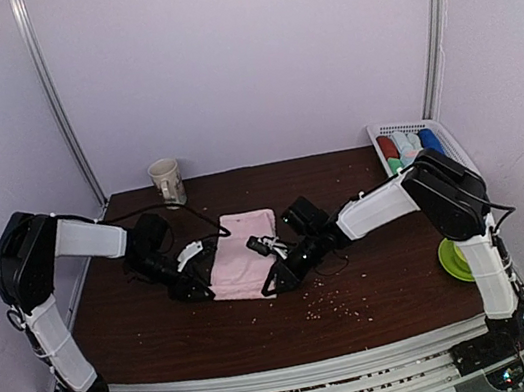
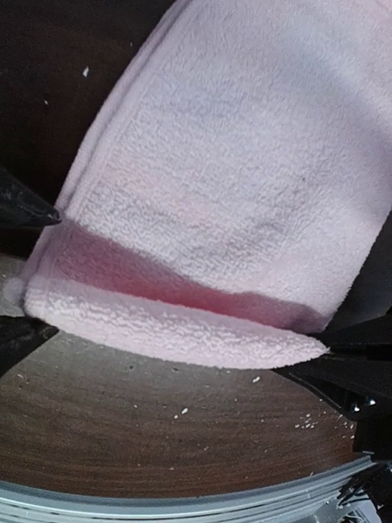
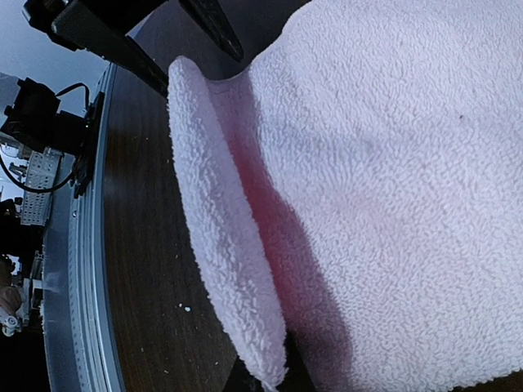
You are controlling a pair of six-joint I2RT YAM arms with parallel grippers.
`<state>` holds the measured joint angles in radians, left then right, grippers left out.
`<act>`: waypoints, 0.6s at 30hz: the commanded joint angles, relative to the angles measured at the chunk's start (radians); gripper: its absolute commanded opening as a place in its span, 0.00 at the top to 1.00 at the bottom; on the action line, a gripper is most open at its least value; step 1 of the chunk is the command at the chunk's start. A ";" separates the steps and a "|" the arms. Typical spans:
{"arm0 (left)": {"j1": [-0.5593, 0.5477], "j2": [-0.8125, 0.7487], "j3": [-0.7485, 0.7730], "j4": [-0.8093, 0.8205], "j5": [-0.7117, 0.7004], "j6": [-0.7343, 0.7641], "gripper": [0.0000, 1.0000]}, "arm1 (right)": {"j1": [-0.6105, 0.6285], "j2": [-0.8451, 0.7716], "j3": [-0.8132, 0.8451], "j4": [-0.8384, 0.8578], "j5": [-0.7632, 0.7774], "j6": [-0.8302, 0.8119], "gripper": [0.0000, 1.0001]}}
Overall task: Roll the towels
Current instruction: Roll the towel at the center of the board.
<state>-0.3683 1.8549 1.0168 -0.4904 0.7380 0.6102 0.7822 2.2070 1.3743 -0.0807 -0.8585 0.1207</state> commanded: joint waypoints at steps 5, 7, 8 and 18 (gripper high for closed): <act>0.014 -0.286 -0.116 0.186 -0.092 0.058 0.62 | -0.038 0.091 -0.026 -0.142 0.033 0.042 1.00; 0.001 -0.330 -0.143 0.227 -0.108 0.087 0.64 | -0.042 0.092 -0.023 -0.145 0.027 0.053 1.00; -0.011 -0.338 -0.148 0.228 -0.116 0.107 0.65 | -0.043 0.092 -0.020 -0.144 0.025 0.059 1.00; -0.202 -0.269 -0.161 0.298 -0.227 0.110 0.91 | -0.045 0.089 0.010 -0.168 0.031 0.083 1.00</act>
<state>-0.5209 1.5585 0.8738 -0.2707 0.5781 0.7136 0.7517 2.2333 1.4033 -0.1219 -0.9375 0.1909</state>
